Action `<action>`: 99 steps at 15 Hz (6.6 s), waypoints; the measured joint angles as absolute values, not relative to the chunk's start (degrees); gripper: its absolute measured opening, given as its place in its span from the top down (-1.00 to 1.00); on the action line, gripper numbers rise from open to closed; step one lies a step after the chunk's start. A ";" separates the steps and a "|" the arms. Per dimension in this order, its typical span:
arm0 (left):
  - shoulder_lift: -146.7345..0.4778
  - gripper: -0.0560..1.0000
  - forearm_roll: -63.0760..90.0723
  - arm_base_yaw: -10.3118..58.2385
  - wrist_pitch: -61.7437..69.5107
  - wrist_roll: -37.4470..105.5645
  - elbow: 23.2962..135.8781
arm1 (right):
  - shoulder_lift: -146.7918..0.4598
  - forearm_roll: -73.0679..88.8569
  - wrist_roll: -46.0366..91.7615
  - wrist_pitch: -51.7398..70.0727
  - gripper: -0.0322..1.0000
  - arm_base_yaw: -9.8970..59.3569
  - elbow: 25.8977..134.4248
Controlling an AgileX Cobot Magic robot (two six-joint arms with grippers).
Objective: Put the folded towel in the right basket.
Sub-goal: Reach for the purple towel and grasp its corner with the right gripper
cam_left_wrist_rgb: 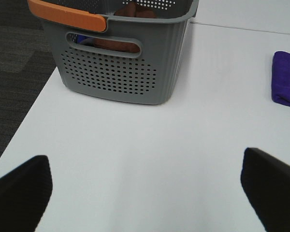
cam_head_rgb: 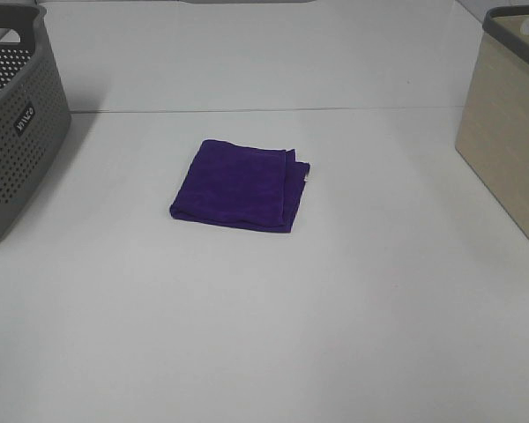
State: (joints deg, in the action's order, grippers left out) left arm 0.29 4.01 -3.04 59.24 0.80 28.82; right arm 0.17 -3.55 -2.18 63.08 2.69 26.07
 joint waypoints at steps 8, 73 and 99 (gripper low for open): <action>0.29 -0.98 4.01 -3.04 59.24 0.80 28.82 | 0.17 -3.55 -2.18 63.08 -0.74 2.41 26.07; 0.29 -0.98 4.01 -3.04 59.24 0.80 28.82 | -97.63 43.03 16.33 43.26 -0.96 6.42 60.91; 0.29 -0.98 4.01 -3.04 59.24 0.80 28.82 | -138.71 48.99 9.17 32.26 0.86 28.53 93.45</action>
State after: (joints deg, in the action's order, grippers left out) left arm 0.29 4.01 -3.04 59.24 0.80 28.82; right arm -138.71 48.99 9.17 32.26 28.53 93.45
